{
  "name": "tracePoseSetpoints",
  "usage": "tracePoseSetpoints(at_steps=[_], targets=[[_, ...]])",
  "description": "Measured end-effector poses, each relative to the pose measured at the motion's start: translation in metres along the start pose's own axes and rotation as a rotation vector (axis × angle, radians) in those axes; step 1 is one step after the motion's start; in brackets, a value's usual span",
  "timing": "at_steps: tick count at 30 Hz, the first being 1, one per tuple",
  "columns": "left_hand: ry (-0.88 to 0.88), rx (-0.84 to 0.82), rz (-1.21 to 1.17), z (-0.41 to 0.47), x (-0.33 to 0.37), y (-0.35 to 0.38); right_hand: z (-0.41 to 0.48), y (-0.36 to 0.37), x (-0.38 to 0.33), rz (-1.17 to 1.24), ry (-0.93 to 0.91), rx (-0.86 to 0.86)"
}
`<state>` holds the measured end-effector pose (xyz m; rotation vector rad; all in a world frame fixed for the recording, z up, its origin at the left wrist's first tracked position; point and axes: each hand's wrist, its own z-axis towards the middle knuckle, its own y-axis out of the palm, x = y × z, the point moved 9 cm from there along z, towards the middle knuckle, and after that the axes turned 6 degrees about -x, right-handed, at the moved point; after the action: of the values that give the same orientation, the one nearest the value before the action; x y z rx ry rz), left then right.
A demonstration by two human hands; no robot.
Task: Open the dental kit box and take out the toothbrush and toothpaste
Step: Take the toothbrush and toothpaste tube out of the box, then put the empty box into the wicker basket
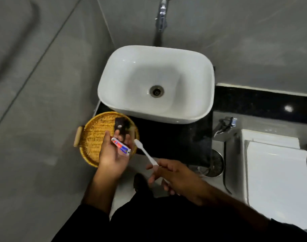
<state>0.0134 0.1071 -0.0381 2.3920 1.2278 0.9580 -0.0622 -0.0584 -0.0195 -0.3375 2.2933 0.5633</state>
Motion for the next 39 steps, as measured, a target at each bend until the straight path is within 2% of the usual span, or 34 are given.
tracePoseSetpoints(at_steps=[2,6,11,16,19,22,25,29,31,33,39], targets=[[-0.011,0.018,0.117,0.004,0.030,-0.032,0.023,0.017,0.001,0.007,0.031,0.056],[-0.006,0.040,0.550,0.022,0.073,-0.089,0.074,0.053,-0.002,0.092,0.138,0.163],[0.051,0.060,0.945,0.061,0.109,-0.113,0.139,0.081,-0.022,0.086,0.081,0.261],[0.078,0.114,0.916,0.094,0.122,-0.128,0.179,0.075,-0.042,-0.264,-0.030,0.576],[0.080,0.127,0.844,0.114,0.117,-0.133,0.193,0.075,-0.049,-0.418,-0.075,0.688],[0.120,0.200,0.953,0.119,0.112,-0.132,0.207,0.078,-0.048,-0.514,-0.062,0.708],[0.211,0.238,1.034,0.120,0.113,-0.130,0.223,0.083,-0.046,-0.652,-0.020,0.647],[0.370,0.261,1.147,0.112,0.120,-0.122,0.233,0.087,-0.043,-0.595,-0.024,0.657],[0.422,0.274,1.150,0.108,0.121,-0.121,0.237,0.088,-0.042,-0.640,0.025,0.651],[0.461,0.295,1.157,0.106,0.122,-0.120,0.239,0.087,-0.038,-0.672,0.089,0.638],[0.534,0.356,1.190,0.104,0.124,-0.115,0.240,0.080,-0.035,-0.659,0.089,0.640]])
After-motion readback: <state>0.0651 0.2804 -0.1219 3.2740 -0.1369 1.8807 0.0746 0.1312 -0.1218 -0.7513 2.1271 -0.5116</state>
